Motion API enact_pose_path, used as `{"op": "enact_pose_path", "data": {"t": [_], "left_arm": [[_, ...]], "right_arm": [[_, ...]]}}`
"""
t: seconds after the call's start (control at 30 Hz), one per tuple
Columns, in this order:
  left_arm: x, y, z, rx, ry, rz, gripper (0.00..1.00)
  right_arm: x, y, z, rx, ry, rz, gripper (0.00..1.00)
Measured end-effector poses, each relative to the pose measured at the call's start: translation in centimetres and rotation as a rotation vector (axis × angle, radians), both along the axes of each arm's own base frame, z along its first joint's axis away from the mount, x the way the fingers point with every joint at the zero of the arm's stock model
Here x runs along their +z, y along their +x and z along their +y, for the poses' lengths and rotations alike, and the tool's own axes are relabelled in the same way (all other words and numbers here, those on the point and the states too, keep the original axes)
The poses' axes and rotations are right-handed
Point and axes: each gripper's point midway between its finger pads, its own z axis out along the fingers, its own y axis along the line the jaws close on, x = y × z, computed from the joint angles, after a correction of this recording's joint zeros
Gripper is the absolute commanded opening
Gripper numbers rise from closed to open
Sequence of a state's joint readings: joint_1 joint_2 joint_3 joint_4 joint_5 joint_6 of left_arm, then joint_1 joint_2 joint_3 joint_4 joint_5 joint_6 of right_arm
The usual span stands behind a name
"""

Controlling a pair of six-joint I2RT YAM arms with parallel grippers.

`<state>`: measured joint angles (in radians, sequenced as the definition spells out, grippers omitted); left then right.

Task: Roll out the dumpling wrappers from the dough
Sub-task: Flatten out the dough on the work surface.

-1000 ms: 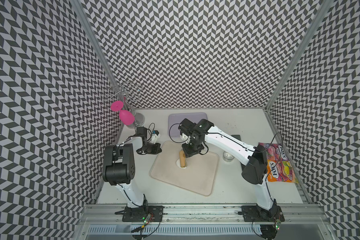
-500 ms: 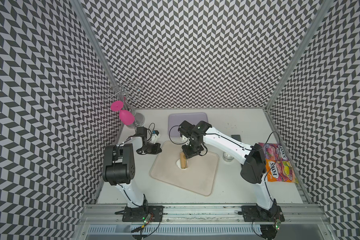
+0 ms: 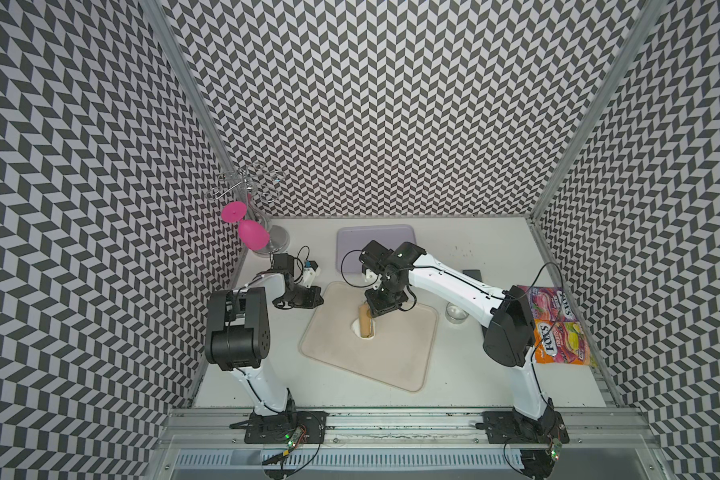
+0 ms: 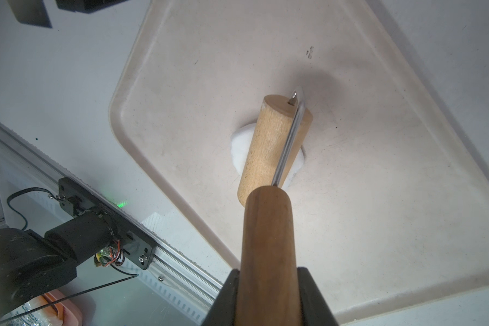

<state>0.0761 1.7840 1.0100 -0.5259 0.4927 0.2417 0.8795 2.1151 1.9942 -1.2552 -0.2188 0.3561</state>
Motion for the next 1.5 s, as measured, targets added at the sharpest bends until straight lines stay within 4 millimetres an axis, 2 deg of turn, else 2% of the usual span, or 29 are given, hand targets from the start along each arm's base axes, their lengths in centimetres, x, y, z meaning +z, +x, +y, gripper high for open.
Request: {"op": "enact_pose_path", "data": {"t": [0.43, 0.63, 0.77, 0.87, 1.17, 1.3, 1.4, 1.5], "left_arm": [[0.0, 0.0, 0.0, 0.0, 0.0, 0.0, 0.0], [0.0, 0.0, 0.0, 0.0, 0.0, 0.0, 0.0], [0.0, 0.0, 0.0, 0.001, -0.001, 0.0, 0.0], [0.0, 0.0, 0.0, 0.001, -0.001, 0.0, 0.0], [0.0, 0.0, 0.0, 0.003, -0.001, 0.001, 0.0], [0.0, 0.0, 0.0, 0.003, -0.001, 0.001, 0.0], [0.0, 0.0, 0.0, 0.003, -0.001, 0.001, 0.0], [0.0, 0.0, 0.0, 0.003, -0.001, 0.001, 0.0]], "right_arm": [[1.1, -0.4, -0.5, -0.001, 0.0, -0.029, 0.0], [3.4, -1.2, -1.7, -0.011, 0.038, -0.054, 0.0], [5.3, -1.5, -2.2, -0.044, 0.126, -0.06, 0.0], [5.9, -1.5, -2.8, -0.091, 0.189, -0.041, 0.0], [4.7, 1.2, -5.7, -0.391, 0.228, 0.049, 0.0], [4.4, 1.9, -7.0, -0.513, 0.233, 0.078, 0.0], [5.0, 1.3, -6.4, -0.54, 0.248, 0.09, 0.0], [5.7, -0.3, -4.7, -0.504, 0.274, 0.11, 0.0]]}}
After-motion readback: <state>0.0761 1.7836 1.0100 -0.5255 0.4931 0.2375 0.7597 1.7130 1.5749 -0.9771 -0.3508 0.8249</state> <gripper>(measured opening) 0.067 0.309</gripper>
